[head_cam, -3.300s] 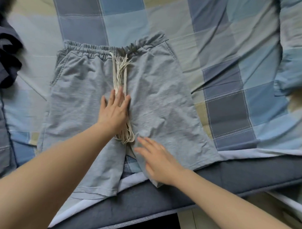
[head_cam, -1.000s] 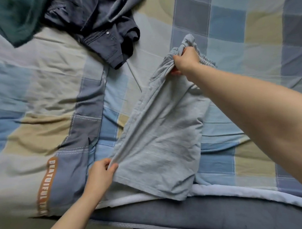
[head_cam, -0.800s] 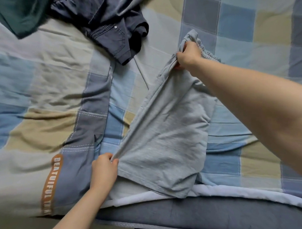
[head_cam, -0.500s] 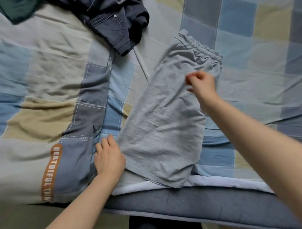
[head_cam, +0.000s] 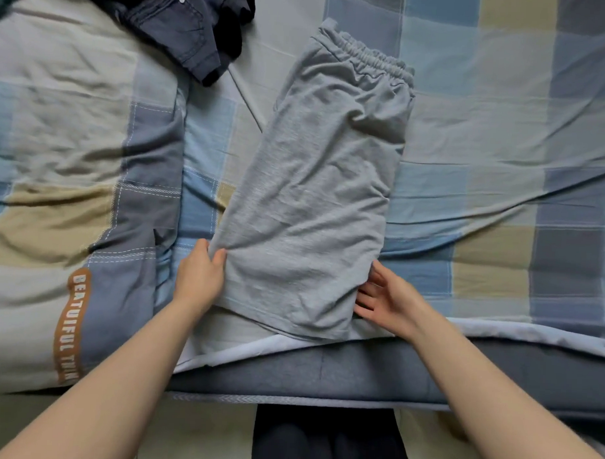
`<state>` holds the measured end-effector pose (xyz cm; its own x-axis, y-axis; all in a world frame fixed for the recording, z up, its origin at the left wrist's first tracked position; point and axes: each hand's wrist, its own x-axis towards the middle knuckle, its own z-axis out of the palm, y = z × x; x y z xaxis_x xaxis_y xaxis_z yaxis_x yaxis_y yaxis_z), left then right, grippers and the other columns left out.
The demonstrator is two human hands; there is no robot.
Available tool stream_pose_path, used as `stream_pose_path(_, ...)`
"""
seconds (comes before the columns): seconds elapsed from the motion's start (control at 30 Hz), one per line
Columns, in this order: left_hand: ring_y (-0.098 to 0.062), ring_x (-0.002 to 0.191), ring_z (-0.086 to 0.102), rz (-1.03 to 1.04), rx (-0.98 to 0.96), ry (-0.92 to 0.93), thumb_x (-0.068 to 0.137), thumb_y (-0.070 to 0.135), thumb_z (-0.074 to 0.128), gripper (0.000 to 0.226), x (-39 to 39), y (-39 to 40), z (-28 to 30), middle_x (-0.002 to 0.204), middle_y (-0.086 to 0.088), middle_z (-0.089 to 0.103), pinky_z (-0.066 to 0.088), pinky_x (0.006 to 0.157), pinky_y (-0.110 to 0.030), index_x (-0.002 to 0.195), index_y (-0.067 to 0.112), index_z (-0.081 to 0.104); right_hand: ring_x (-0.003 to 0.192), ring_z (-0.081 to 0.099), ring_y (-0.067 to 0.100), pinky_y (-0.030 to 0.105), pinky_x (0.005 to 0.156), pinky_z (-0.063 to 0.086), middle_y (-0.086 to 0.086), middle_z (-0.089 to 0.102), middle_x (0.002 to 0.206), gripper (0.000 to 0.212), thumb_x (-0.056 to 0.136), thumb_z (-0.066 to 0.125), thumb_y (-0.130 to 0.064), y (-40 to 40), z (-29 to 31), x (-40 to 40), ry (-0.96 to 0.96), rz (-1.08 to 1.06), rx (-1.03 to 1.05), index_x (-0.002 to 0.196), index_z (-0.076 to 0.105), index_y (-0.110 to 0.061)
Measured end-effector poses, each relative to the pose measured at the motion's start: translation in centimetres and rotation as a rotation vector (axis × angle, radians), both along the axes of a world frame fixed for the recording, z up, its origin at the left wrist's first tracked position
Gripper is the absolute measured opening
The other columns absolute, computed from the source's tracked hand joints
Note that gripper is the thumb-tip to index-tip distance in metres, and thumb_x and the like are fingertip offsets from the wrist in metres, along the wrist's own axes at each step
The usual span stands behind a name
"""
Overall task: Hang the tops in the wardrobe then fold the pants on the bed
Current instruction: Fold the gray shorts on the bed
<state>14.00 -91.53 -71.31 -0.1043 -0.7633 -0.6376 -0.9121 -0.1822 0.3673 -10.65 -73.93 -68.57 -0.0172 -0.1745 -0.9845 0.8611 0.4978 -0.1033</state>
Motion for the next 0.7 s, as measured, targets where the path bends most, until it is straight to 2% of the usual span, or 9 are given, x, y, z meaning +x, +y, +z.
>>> stream_pose_path(0.07, -0.039, 0.106, 0.055, 0.052, 0.001, 0.042, 0.1, 0.028, 0.048, 0.026, 0.2, 0.2, 0.2, 0.109, -0.021, 0.061, 0.039, 0.083, -0.042, 0.106, 0.003, 0.053, 0.104, 0.063, 0.024, 0.045, 0.086, 0.05, 0.006, 0.071, 0.104, 0.029, 0.095, 0.053, -0.042, -0.7, 0.1, 0.1, -0.016, -0.169, -0.054, 0.109, 0.063, -0.018)
stream_pose_path(0.17, -0.03, 0.097, 0.054, 0.148, 0.018, 0.132, 0.099, 0.027, 0.05, 0.023, 0.3, 0.8, 0.4, 0.099, -0.011, 0.057, 0.036, 0.079, -0.037, 0.103, 0.005, 0.054, 0.111, 0.061, 0.026, 0.043, 0.101, 0.044, 0.012, 0.067, 0.117, 0.029, 0.098, 0.05, -0.026, -1.6, 0.5, 0.4, -0.013, -0.367, -0.117, 0.118, 0.061, -0.009)
stream_pose_path(0.27, -0.023, 0.085, 0.051, 0.258, 0.02, 0.205, 0.098, 0.022, 0.054, 0.018, 0.4, 1.3, 0.5, 0.089, -0.011, 0.056, 0.034, 0.071, -0.032, 0.094, 0.005, 0.056, 0.114, 0.059, 0.027, 0.04, 0.094, 0.049, 0.013, 0.06, 0.126, 0.034, 0.096, 0.052, -0.018, -1.3, 0.8, 0.7, 0.061, -0.423, -0.086, 0.129, 0.055, -0.009)
stream_pose_path(0.33, -0.021, 0.081, 0.05, 0.295, 0.032, 0.21, 0.096, 0.02, 0.058, 0.017, 0.3, 1.6, 0.5, 0.085, -0.012, 0.056, 0.033, 0.069, -0.031, 0.091, 0.004, 0.058, 0.107, 0.061, 0.025, 0.042, 0.089, 0.052, 0.01, 0.06, 0.121, 0.037, 0.096, 0.052, -0.014, -0.8, 0.5, 0.9, 0.189, -0.411, -0.069, 0.133, 0.048, -0.017)
stream_pose_path(0.4, -0.02, 0.078, 0.049, 0.316, 0.026, 0.194, 0.094, 0.019, 0.061, 0.016, 0.4, 1.6, 0.5, 0.082, -0.011, 0.057, 0.032, 0.066, -0.03, 0.088, 0.004, 0.059, 0.105, 0.062, 0.021, 0.044, 0.093, 0.052, 0.006, 0.06, 0.12, 0.045, 0.095, 0.051, -0.008, -0.3, 0.4, 1.7, 0.327, -0.382, -0.107, 0.136, 0.042, -0.023)
stream_pose_path(0.47, -0.019, 0.073, 0.05, 0.339, 0.021, 0.189, 0.092, 0.021, 0.064, 0.016, 0.4, 1.5, 0.4, 0.077, -0.007, 0.057, 0.032, 0.061, -0.03, 0.087, 0.005, 0.061, 0.11, 0.06, 0.018, 0.042, 0.095, 0.051, -0.001, 0.058, 0.126, 0.06, 0.092, 0.056, -0.007, 0.8, 0.3, 2.6, 0.459, -0.211, -0.1, 0.142, 0.034, -0.032)
stream_pose_path(0.53, -0.014, 0.064, 0.048, 0.341, 0.026, 0.166, 0.091, 0.022, 0.066, 0.018, 0.7, 1.3, 0.2, 0.07, -0.001, 0.056, 0.035, 0.055, -0.028, 0.085, 0.006, 0.061, 0.107, 0.062, 0.016, 0.043, 0.089, 0.055, -0.007, 0.057, 0.127, 0.066, 0.088, 0.062, -0.013, 2.2, 0.1, 3.4, 0.465, -0.006, -0.049, 0.141, 0.031, -0.039)
stream_pose_path(0.63, -0.019, 0.063, 0.044, 0.327, 0.031, 0.106, 0.088, 0.027, 0.069, 0.029, 1.9, 1.4, -0.1, 0.066, -0.005, 0.05, 0.031, 0.053, -0.03, 0.074, 0.006, 0.056, 0.075, 0.069, 0.017, 0.031, 0.056, 0.057, 0.004, 0.069, 0.105, 0.035, 0.091, 0.06, -0.015, 4.7, -0.3, 3.8, 0.276, -0.029, 0.099, 0.125, 0.051, -0.018)
stream_pose_path(0.7, -0.02, 0.068, 0.043, 0.34, 0.059, 0.084, 0.086, 0.034, 0.071, 0.035, 2.9, 1.6, -0.3, 0.069, -0.011, 0.049, 0.031, 0.059, -0.033, 0.073, 0.005, 0.057, 0.065, 0.065, 0.019, 0.026, 0.054, 0.054, 0.01, 0.069, 0.087, 0.015, 0.094, 0.052, -0.012, 5.8, -0.5, 4.2, 0.29, 0.042, 0.234, 0.108, 0.056, -0.008)
